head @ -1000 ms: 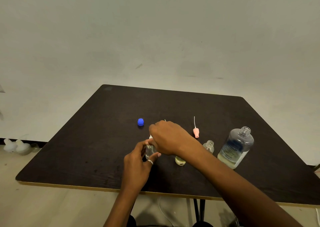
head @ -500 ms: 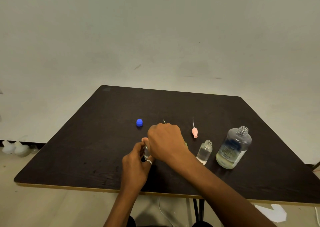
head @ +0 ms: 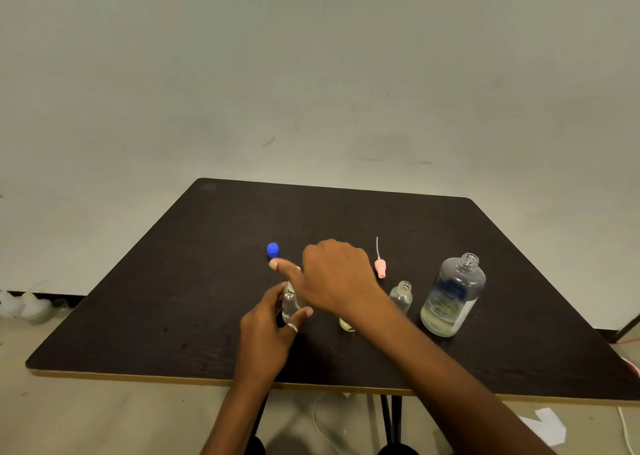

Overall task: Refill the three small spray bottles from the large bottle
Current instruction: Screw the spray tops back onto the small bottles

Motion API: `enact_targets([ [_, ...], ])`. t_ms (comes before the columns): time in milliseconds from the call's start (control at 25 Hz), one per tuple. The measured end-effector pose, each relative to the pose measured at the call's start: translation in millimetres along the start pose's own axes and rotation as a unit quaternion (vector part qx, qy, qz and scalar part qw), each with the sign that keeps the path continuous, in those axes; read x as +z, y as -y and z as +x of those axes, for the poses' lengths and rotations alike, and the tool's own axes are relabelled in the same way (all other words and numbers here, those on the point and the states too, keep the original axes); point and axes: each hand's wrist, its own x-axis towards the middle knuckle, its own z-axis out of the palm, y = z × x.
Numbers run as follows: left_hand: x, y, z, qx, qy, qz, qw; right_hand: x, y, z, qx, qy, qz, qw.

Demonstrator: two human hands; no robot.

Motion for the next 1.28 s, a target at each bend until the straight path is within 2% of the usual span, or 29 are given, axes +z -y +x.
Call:
enact_targets([
  [120,0,-2,1,-0.042,0.017,0.014,0.999,-23,-17,-2,0.029,-0.041,0.021,0.998],
  [200,-2,-8,-5,-0.076,-0.005,0.039,0.996,-37,-31,0,0.050,-0.041,0.024,0.998],
  [280,-2,-16,-20,-0.025,-0.098,0.052,0.994,-46,-44,3,0.060,-0.037,0.031,0.997],
  [360,7,-29,-40,0.091,-0.161,0.060,0.981,-50,-58,7,0.065,-0.026,0.043,0.997],
  [400,16,-36,-48,0.129,-0.157,0.059,0.977,-49,-64,11,0.066,-0.016,0.052,0.996],
  [480,36,-49,-56,0.136,-0.096,0.054,0.985,-43,-73,21,0.066,0.012,0.070,0.995],
  [600,63,-55,-43,0.029,0.003,0.032,0.999,-24,-83,34,0.064,0.056,0.085,0.993],
  [680,73,-51,-29,-0.023,0.031,0.025,0.999,-7,-85,42,0.058,0.075,0.088,0.992],
  [800,79,-43,-20,-0.034,0.028,0.003,0.999,18,-85,57,0.058,0.098,0.073,0.991],
  [960,76,-34,-19,0.002,-0.006,0.000,1.000,43,-82,75,0.068,0.136,0.063,0.986],
  [1280,72,-31,-20,0.024,0.006,-0.019,1.000,70,-75,86,0.087,0.178,0.025,0.980],
])
